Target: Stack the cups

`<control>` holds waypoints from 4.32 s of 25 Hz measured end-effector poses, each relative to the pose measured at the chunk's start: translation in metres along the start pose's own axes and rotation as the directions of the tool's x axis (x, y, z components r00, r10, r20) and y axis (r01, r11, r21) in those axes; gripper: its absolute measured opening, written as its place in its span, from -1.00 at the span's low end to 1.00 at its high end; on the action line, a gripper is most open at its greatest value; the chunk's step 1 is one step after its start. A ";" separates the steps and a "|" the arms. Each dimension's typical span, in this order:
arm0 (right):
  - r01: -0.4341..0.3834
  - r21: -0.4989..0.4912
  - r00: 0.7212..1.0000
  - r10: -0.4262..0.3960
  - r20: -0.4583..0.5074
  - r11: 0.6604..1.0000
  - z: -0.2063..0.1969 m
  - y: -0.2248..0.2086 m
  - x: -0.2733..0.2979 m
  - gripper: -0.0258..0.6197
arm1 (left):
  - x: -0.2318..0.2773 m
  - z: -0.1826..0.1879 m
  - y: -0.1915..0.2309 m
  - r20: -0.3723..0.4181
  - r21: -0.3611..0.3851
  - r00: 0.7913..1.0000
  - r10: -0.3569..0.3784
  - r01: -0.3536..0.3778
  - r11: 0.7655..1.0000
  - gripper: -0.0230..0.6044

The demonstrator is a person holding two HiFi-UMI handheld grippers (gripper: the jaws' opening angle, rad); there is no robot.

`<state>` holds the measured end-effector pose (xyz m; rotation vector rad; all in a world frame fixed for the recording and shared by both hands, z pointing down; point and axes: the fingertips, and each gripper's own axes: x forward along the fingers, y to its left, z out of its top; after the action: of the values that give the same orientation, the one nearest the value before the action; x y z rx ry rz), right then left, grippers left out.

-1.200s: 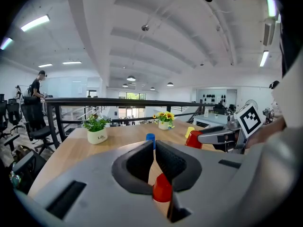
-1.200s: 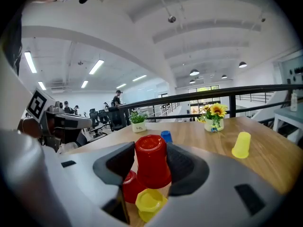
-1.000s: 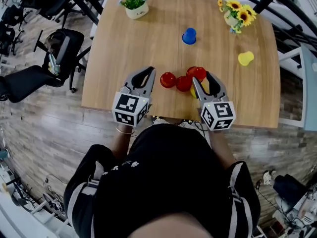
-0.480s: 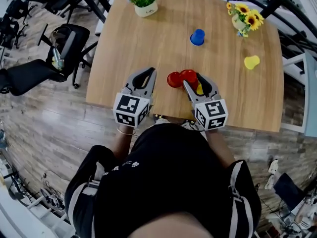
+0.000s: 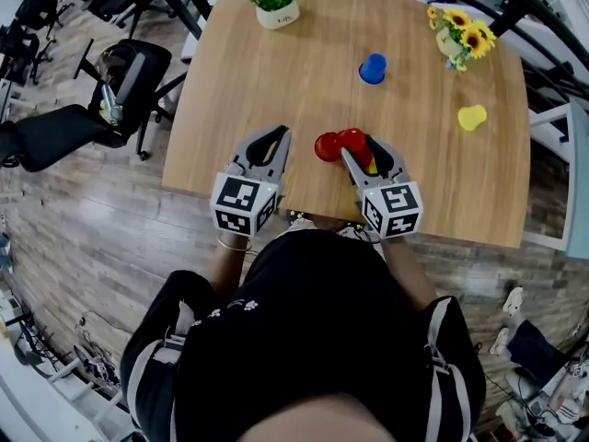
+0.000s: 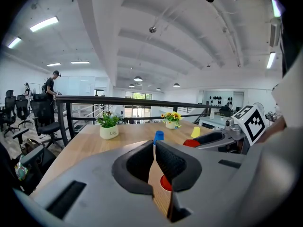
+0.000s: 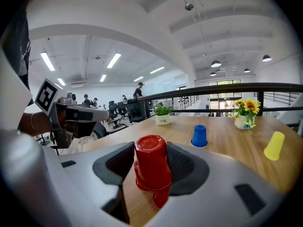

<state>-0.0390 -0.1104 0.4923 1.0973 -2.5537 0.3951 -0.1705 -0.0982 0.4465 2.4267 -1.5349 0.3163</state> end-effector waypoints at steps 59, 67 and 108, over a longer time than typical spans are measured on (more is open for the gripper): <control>0.524 0.246 0.831 -0.553 0.063 0.815 -0.023 -0.366 -0.116 -0.10 | 0.025 0.027 -0.061 -0.008 0.016 0.964 0.266 -0.266 0.964 -0.86; 0.539 0.205 0.834 -0.551 0.001 0.817 -0.036 -0.411 -0.089 -0.06 | 0.035 0.033 -0.066 -0.010 -0.004 0.948 0.317 -0.317 0.948 -0.86; 0.125 0.027 0.986 -0.127 0.105 0.992 0.030 -0.131 -0.094 -0.26 | 0.024 0.027 -0.050 0.020 0.002 0.998 0.062 -0.062 0.998 -0.86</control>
<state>0.1126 -0.1486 0.4432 1.3124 -2.5581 0.3389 -0.1139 -0.1066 0.4233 2.3945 -1.6219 0.3077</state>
